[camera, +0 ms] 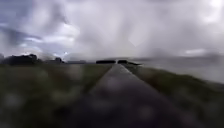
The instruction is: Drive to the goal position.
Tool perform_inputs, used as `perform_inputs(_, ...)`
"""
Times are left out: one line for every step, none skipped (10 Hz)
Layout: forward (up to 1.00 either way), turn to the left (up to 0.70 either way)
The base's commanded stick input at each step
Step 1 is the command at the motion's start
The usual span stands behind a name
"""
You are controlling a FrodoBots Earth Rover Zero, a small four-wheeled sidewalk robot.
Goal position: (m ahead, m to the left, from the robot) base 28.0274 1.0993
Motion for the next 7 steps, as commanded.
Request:
perform_inputs(0.70, 0.00)
perform_inputs(0.70, -0.31)
perform_inputs(0.70, -0.33)
perform_inputs(0.70, 0.00)
perform_inputs(0.70, 0.00)
perform_inputs(0.70, 0.00)
perform_inputs(0.70, 0.00)
